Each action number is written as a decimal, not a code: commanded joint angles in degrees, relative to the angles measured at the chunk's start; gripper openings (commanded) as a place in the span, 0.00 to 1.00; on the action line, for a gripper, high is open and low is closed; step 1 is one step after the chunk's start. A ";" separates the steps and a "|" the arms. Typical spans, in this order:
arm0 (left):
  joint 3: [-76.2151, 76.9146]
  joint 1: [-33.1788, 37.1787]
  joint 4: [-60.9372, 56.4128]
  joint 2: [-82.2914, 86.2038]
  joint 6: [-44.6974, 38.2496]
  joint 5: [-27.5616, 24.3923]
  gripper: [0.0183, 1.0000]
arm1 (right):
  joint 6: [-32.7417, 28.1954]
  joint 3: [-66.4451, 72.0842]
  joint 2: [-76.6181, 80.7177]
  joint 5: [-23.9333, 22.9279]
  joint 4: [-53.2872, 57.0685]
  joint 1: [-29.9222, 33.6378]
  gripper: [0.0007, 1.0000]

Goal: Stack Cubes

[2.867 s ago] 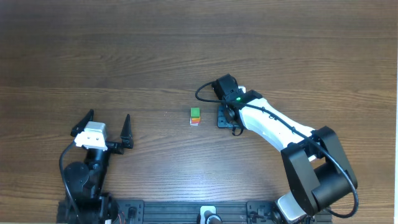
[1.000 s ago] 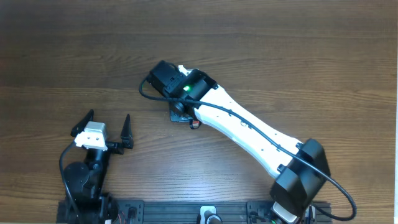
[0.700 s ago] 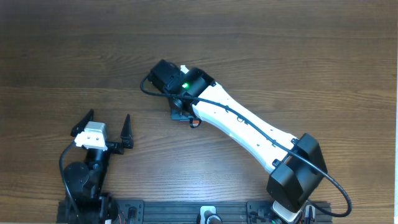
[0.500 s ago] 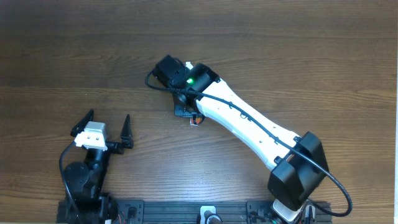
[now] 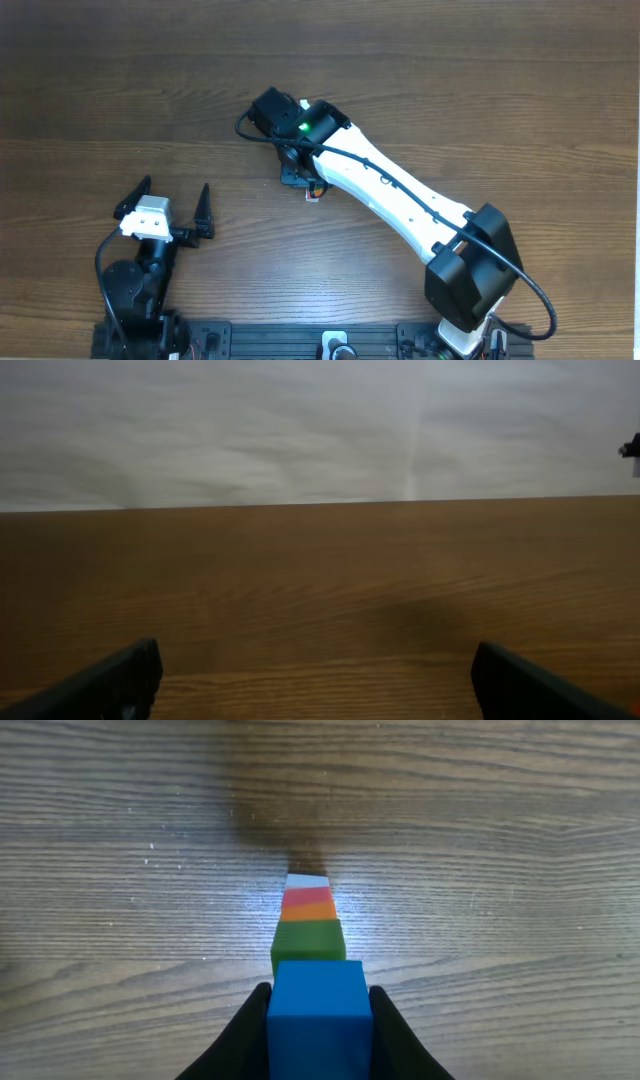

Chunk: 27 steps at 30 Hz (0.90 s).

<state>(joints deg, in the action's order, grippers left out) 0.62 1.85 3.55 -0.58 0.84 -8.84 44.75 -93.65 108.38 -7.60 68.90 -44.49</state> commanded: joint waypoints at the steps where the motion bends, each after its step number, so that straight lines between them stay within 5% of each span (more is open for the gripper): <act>1: -0.28 -0.24 -0.02 0.42 -1.07 -0.57 1.00 | -0.04 0.39 0.76 0.48 -0.35 0.31 0.01; 27: -0.28 -0.24 -0.02 0.42 -1.07 -0.57 1.00 | -0.04 2.38 0.76 0.96 -2.56 0.59 0.03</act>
<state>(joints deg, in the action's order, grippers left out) 0.64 1.85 3.55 -0.58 0.84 -8.84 44.77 -91.81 108.42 -7.16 66.54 -44.27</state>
